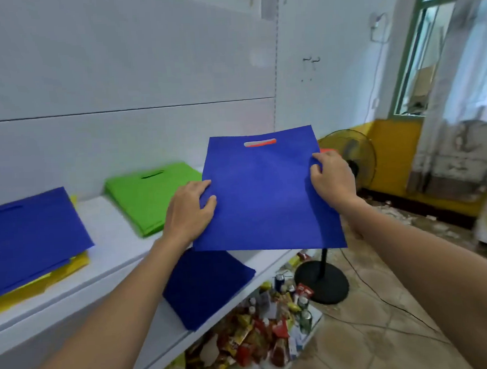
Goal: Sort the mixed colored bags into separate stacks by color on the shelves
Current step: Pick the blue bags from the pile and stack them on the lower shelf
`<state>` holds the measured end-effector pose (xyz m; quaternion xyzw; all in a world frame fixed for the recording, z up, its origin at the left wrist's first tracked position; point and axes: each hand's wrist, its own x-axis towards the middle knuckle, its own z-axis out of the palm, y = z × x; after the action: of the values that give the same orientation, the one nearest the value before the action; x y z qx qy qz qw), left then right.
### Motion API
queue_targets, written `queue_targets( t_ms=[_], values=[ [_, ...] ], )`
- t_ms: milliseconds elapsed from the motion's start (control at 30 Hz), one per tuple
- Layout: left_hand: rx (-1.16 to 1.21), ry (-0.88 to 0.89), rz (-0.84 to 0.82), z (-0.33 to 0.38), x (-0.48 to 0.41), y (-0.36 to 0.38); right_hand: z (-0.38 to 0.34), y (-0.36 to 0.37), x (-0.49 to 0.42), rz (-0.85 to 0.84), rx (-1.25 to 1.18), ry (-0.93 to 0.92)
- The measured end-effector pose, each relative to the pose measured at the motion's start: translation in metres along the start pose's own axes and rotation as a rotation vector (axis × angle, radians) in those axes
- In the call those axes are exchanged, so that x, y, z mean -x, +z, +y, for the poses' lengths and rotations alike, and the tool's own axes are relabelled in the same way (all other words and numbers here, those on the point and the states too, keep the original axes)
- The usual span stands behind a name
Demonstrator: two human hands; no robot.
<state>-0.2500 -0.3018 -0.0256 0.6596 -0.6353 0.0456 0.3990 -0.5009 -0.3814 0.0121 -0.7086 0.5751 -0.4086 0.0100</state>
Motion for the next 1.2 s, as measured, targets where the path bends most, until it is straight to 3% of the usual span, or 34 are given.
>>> queue_targets(
  t_ms=[267,500,767,1067,1200],
  values=[
    [0.155,0.131,-0.176,0.134,0.002,0.151,0.181,-0.089,0.012,-0.025,0.189,0.215],
    [0.147,0.108,-0.399,0.166,0.028,0.234,0.265,-0.095,0.021,-0.118,0.249,0.348],
    [0.088,-0.116,-0.574,0.079,0.062,0.271,0.27,0.017,0.031,-0.373,0.143,0.391],
    [0.021,-0.37,-0.426,-0.037,0.065,0.25,0.209,0.158,-0.008,-0.591,0.06,0.133],
    [-0.062,-0.565,-0.343,-0.093,0.095,0.215,0.161,0.234,0.004,-0.733,-0.005,-0.025]
  ],
)
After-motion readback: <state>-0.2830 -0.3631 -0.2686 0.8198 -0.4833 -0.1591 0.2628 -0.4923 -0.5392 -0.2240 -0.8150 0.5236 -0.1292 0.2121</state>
